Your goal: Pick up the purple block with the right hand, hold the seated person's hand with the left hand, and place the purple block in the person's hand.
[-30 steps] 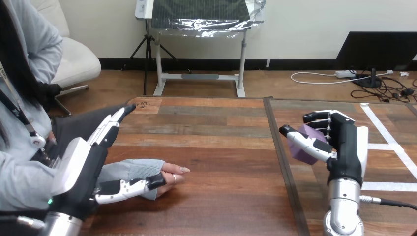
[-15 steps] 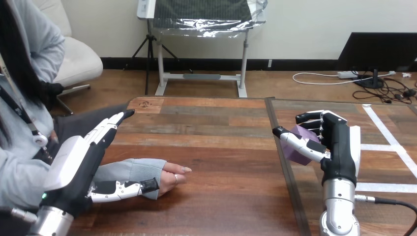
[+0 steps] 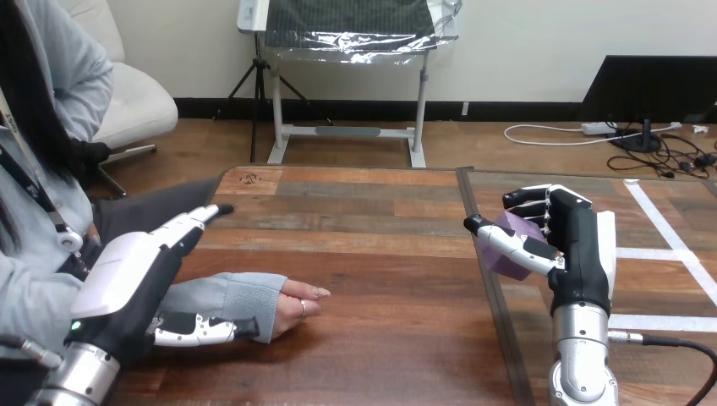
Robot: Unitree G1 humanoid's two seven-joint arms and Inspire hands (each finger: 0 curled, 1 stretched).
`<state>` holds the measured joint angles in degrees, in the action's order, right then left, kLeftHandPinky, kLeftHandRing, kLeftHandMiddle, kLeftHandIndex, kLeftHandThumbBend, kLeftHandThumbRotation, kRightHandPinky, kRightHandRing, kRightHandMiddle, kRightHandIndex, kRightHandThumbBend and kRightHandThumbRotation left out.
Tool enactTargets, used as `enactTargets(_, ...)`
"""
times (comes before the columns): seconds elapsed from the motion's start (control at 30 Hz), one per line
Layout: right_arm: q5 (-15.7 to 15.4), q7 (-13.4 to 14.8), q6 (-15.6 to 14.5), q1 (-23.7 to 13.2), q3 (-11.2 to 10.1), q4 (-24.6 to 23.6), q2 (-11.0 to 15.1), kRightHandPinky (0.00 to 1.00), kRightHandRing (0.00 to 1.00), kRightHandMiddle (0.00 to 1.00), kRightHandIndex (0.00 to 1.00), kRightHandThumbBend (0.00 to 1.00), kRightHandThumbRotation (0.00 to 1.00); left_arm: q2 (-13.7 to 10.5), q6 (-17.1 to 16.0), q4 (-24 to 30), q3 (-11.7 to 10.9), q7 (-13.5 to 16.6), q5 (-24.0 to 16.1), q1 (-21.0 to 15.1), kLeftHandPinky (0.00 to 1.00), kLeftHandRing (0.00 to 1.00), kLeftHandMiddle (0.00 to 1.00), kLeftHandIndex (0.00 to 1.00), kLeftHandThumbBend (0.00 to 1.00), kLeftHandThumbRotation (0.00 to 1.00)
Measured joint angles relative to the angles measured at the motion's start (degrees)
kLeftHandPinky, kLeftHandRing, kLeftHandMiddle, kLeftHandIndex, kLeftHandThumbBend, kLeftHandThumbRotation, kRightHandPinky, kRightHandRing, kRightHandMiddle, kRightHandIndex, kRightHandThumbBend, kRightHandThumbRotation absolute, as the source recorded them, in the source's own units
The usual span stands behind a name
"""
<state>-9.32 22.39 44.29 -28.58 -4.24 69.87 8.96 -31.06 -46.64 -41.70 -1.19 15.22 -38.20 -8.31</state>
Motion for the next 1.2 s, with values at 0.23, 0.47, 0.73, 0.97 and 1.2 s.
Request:
enactTargets(0.23, -1.0, 0.3, 0.3, 0.0, 0.4, -0.1, 0.0, 0.32, 0.36, 0.42, 0.46, 0.86, 0.0, -1.6, 1.5, -1.6, 2.5, 0.4, -0.9, -1.5, 0.85, 0.88, 0.88, 0.86, 1.0, 0.3)
enactTargets(0.47, -1.4, 0.1, 0.8, 0.0, 1.1, -0.1, 0.0, 0.32, 0.37, 0.42, 0.46, 0.86, 0.0, -2.8, 2.7, -2.8, 4.6, 0.6, -1.9, -2.7, 0.83, 0.86, 0.86, 0.84, 1.0, 0.28)
enactTargets(0.73, -1.4, -0.4, 1.8, -0.1, 1.2, -0.4, -0.2, 0.33, 0.37, 0.42, 0.46, 0.86, 0.0, -4.3, 3.8, -3.9, 7.0, 0.9, -3.1, -3.8, 0.81, 0.84, 0.84, 0.82, 1.0, 0.27)
enactTargets(0.97, -1.4, -0.7, 2.0, -0.1, 1.2, -0.9, -0.2, 0.33, 0.37, 0.42, 0.46, 0.86, 0.0, -5.5, 5.3, -4.6, 9.0, 0.9, -4.2, -4.8, 0.79, 0.82, 0.82, 0.8, 1.0, 0.23)
enactTargets(1.2, -1.4, -1.4, 2.3, -0.1, 1.2, -1.4, -0.2, 0.33, 0.37, 0.42, 0.46, 0.86, 0.0, -6.7, 6.3, -5.7, 10.8, 0.9, -5.0, -5.9, 0.76, 0.79, 0.79, 0.77, 1.0, 0.19)
